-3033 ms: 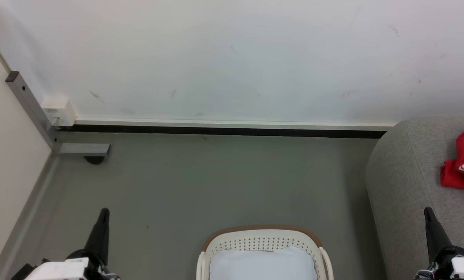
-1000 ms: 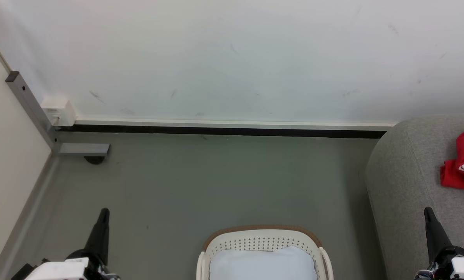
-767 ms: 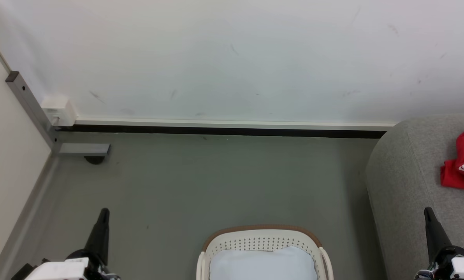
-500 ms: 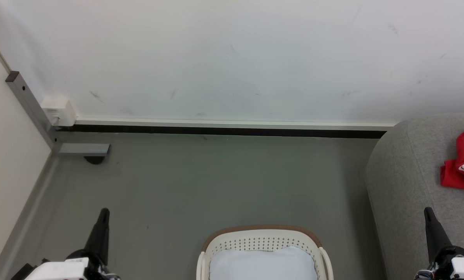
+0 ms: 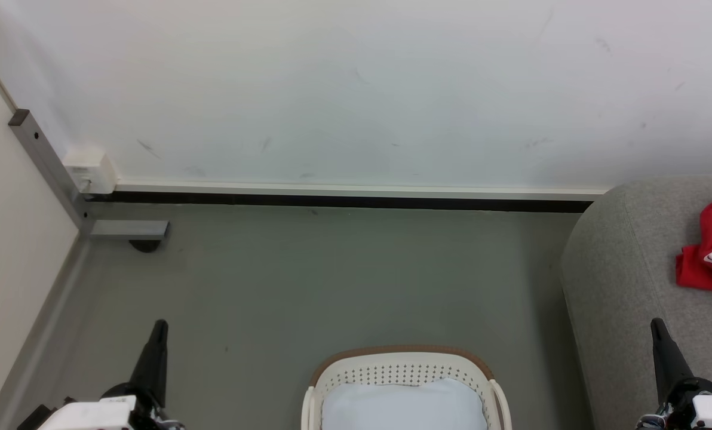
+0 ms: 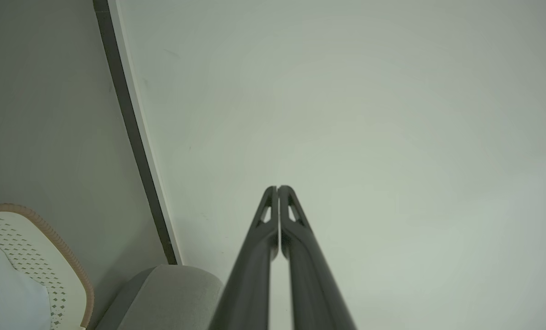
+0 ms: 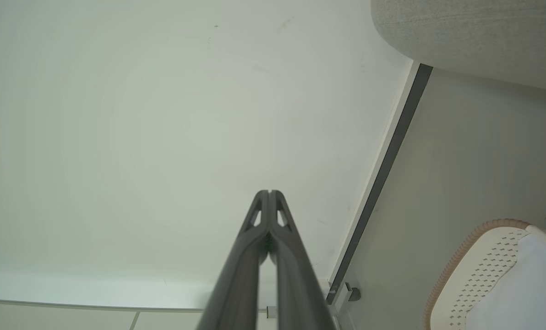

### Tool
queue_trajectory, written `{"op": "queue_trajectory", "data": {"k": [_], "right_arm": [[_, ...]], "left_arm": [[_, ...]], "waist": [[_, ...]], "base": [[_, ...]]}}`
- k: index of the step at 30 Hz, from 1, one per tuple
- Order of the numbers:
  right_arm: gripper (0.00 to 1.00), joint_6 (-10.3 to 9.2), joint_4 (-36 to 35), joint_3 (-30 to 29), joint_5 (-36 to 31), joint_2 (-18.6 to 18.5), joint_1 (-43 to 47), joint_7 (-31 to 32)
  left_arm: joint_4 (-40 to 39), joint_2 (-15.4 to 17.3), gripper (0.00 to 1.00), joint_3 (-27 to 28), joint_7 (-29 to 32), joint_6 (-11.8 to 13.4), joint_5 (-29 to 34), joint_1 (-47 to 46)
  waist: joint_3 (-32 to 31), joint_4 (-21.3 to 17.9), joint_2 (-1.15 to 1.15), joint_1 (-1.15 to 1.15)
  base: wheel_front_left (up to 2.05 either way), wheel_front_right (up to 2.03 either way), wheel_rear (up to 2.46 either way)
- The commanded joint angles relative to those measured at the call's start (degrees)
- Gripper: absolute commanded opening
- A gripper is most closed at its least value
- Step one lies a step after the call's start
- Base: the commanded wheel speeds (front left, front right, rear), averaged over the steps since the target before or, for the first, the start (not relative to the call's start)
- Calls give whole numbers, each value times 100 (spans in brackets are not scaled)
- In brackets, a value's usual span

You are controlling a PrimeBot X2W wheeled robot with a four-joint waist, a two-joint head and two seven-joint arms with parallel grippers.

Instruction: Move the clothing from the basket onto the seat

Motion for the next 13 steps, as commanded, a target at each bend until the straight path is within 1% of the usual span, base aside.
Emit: {"op": "queue_trajectory", "data": {"k": [1,13], "right_arm": [[0,-12,-32,-20,7,-46,-74,20],[0,-12,-32,-20,7,-46,-74,20]], "left_arm": [[-19,12,0,6,19,-29,-81,-47],[-19,12,0,6,19,-29,-81,-47]], "waist": [[0,0,0,0],[0,0,0,0]], "base": [[0,0,0],[0,0,0]]}}
